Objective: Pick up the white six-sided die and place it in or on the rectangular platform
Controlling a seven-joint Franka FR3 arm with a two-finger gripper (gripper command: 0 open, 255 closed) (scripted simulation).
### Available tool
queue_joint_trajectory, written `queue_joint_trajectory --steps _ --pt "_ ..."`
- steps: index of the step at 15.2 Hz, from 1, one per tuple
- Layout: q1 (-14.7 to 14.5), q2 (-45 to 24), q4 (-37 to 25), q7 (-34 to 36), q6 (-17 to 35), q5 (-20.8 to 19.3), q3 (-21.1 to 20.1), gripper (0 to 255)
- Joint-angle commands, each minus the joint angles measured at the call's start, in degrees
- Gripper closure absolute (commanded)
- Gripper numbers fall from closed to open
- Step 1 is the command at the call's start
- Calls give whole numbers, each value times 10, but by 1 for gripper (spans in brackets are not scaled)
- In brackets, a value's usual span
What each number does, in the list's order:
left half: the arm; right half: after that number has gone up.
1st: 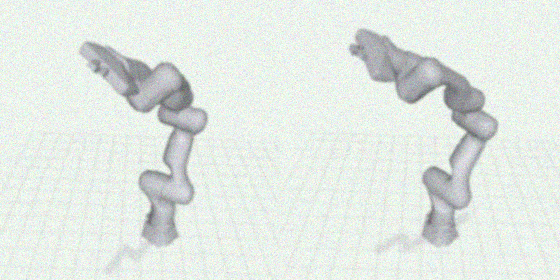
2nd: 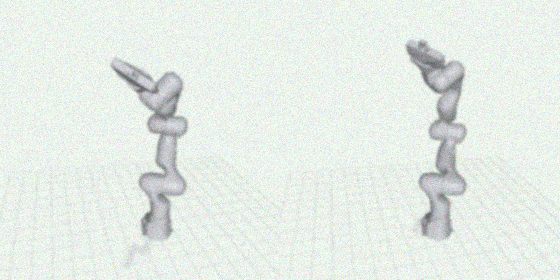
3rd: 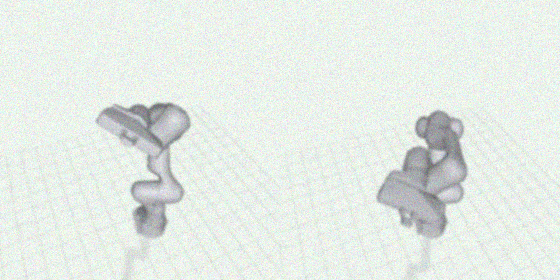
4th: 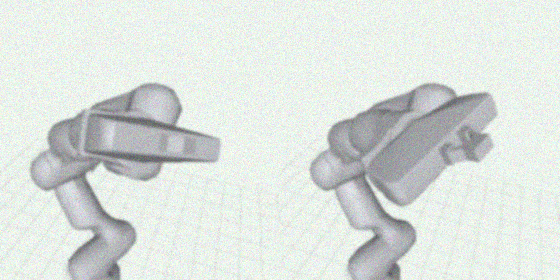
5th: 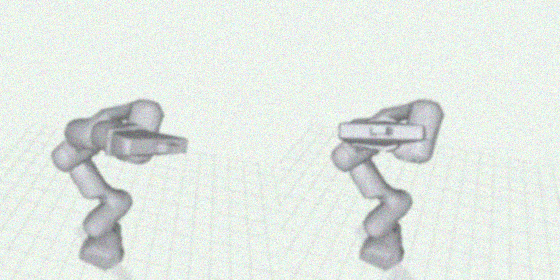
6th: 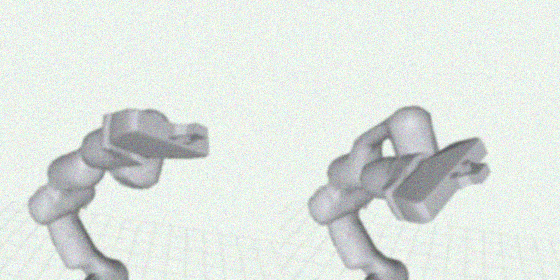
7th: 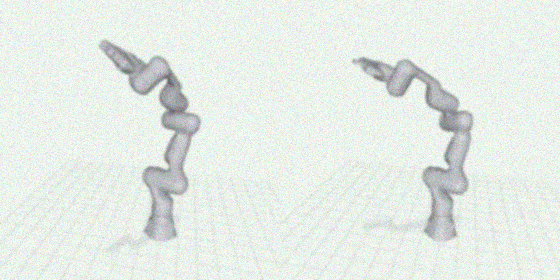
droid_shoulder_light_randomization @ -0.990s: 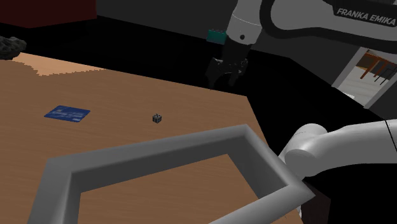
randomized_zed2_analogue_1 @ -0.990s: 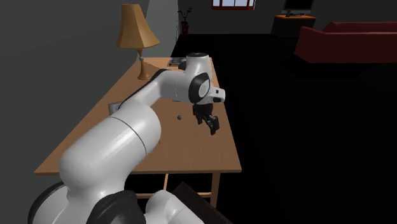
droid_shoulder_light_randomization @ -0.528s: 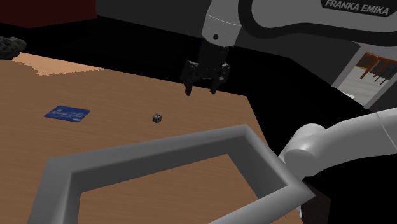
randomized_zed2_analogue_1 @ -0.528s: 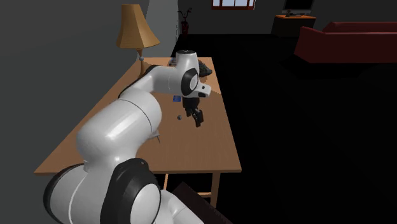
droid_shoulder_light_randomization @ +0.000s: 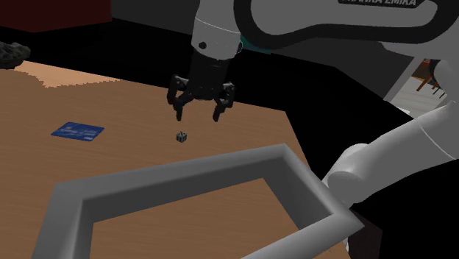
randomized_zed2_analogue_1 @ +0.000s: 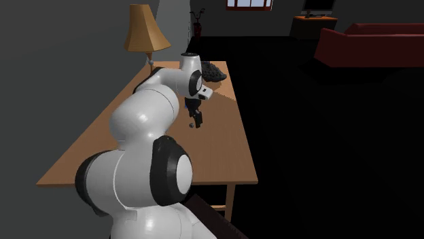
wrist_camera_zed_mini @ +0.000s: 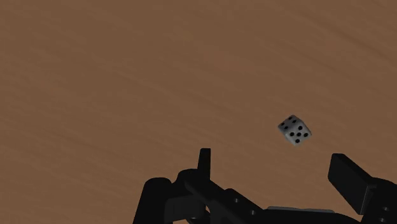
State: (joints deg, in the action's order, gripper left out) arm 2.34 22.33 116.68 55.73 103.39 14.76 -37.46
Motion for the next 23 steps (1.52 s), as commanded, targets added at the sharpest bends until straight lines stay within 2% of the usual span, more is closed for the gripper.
queue_joint_trajectory --steps 1,2,10,17,18,23 --pt "9 -42 -33 45 12 -8 -29 0" --pt "11 -54 -42 57 16 -12 -37 0" --pt "9 -64 8 59 74 -13 -50 0" --pt "9 -65 7 59 74 -13 -50 0" --pt "9 -65 7 59 74 -13 -50 255" --pt "10 -66 7 58 75 -14 -49 255"
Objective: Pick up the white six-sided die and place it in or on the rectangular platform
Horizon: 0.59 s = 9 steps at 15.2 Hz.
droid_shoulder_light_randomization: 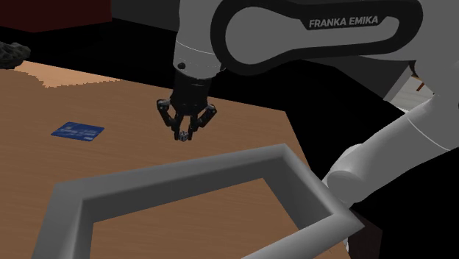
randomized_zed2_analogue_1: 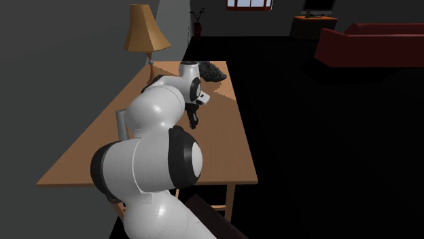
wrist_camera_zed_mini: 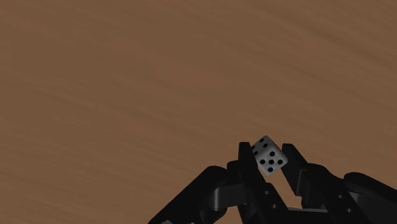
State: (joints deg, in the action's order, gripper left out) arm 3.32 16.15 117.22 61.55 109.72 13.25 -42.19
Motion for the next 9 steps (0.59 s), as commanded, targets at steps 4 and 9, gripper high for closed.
queue_joint_trajectory --steps 4,9 --pt "-1 -3 2 1 11 2 -2 255" --pt "0 -1 -35 3 -27 -1 3 255"
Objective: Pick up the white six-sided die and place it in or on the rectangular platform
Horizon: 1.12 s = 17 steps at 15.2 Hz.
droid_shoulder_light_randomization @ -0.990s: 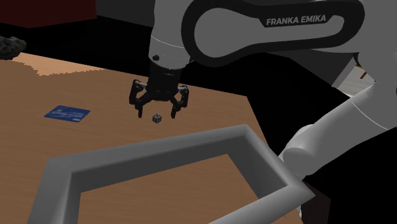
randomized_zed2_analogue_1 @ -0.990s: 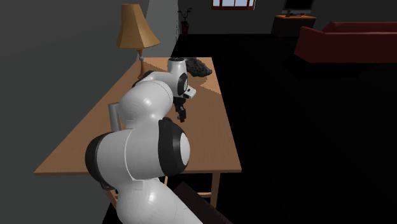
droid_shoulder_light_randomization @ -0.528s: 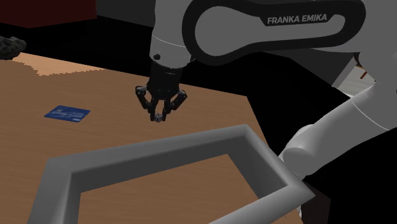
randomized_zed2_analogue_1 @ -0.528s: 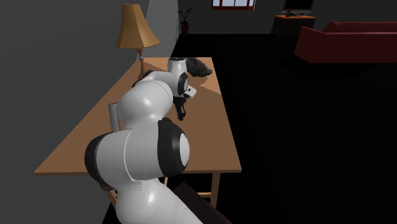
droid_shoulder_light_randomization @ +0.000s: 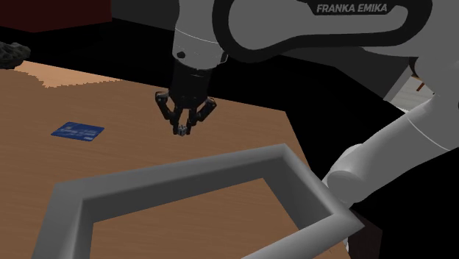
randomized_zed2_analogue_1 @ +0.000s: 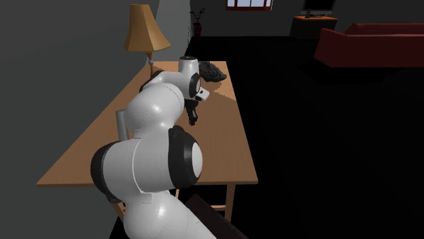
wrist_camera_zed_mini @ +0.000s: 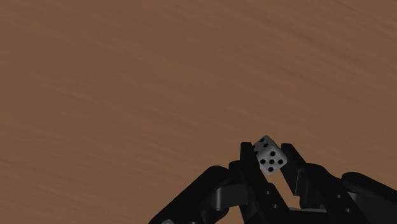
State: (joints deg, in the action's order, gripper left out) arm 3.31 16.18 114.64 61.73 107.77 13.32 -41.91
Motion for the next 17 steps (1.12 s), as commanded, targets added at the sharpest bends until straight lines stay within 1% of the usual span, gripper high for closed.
queue_joint_trajectory --steps 1,17 --pt "1 -1 -16 2 -16 -2 1 255" --pt "10 -25 -158 20 -137 -22 5 255"
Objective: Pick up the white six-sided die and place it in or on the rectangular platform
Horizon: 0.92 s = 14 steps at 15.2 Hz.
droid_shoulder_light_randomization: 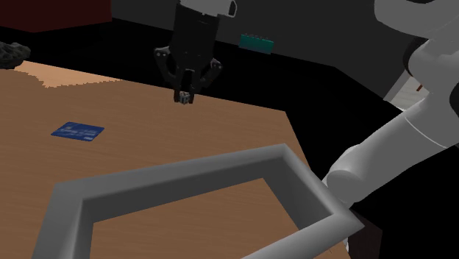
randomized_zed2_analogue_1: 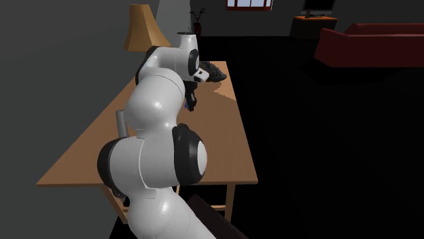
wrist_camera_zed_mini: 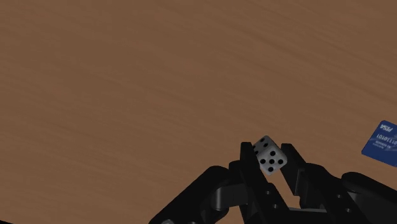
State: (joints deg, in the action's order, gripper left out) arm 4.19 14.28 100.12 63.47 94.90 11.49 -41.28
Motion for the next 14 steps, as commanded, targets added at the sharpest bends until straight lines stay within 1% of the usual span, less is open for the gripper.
queue_joint_trajectory --steps 1,10,11,14 --pt "2 -9 -23 4 -16 -6 -2 255" --pt "5 -46 -125 26 -88 -29 -14 255" --pt "5 -47 -128 26 -89 -30 -14 255" --pt "-7 -7 -102 45 -91 -4 -19 255"
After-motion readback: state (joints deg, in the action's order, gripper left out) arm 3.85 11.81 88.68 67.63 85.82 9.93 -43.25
